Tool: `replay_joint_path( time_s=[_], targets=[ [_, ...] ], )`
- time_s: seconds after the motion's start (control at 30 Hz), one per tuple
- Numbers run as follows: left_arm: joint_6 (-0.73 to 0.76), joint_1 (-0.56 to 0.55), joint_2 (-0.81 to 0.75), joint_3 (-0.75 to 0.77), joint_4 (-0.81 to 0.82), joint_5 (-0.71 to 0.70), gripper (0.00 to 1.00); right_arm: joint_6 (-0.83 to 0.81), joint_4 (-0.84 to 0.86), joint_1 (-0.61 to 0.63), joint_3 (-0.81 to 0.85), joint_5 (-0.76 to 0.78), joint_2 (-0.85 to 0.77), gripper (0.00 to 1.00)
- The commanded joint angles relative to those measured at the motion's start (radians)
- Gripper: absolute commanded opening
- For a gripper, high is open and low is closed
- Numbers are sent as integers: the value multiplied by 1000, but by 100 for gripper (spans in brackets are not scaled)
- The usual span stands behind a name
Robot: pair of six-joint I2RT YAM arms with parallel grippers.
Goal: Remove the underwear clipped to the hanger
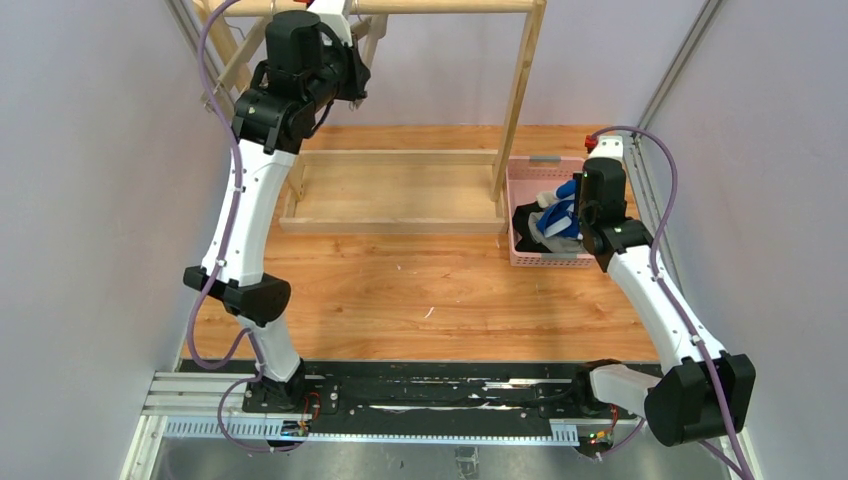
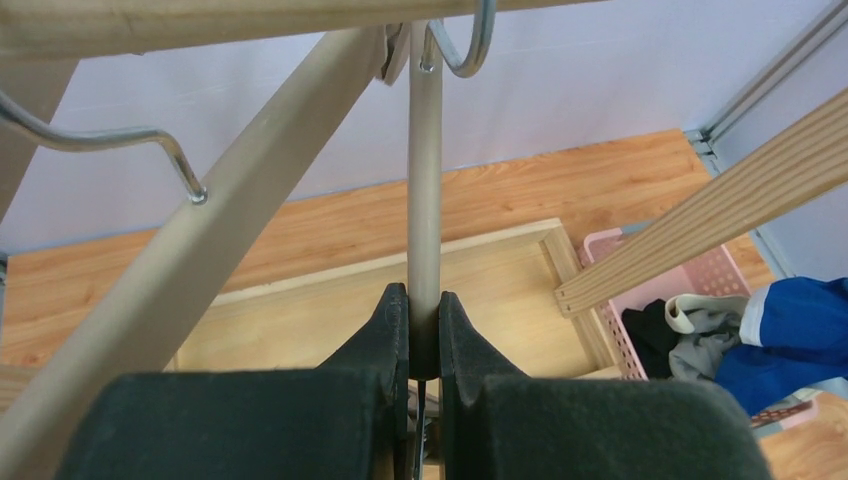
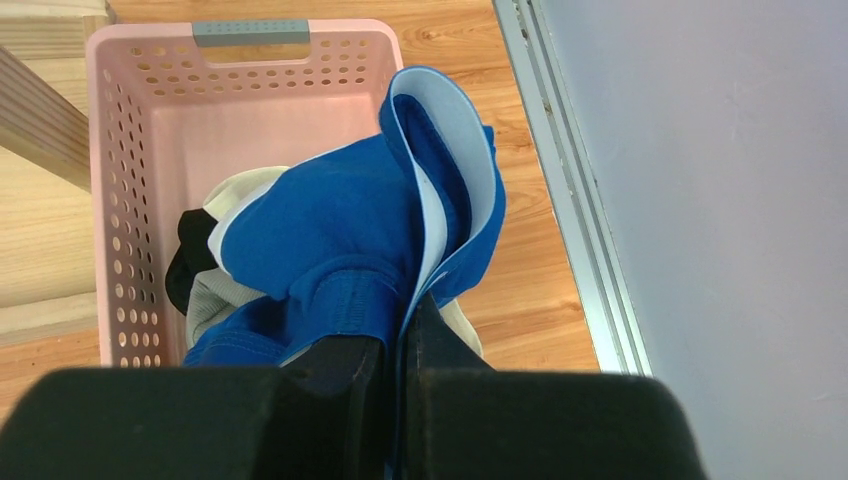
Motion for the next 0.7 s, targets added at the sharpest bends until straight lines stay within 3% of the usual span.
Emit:
replay_joint_path(
  time_s=[0.0, 0.1, 0.23, 0.3, 0.67],
  targets=[
    [17, 9, -35, -68, 66, 24, 0, 13, 36, -15, -10, -19, 5, 0],
    [16, 9, -69, -129, 96, 29, 7, 13, 37, -14, -8, -18, 14, 0],
    [16, 9, -138, -228, 157, 36, 36, 10, 37, -18, 2, -19, 23, 0],
    [24, 9, -175, -262, 170, 30, 45, 6, 37, -19, 10, -27, 27, 0],
    [39, 9, -420, -514, 230, -24, 66, -6, 73, -23, 95, -106, 130, 0]
  ],
)
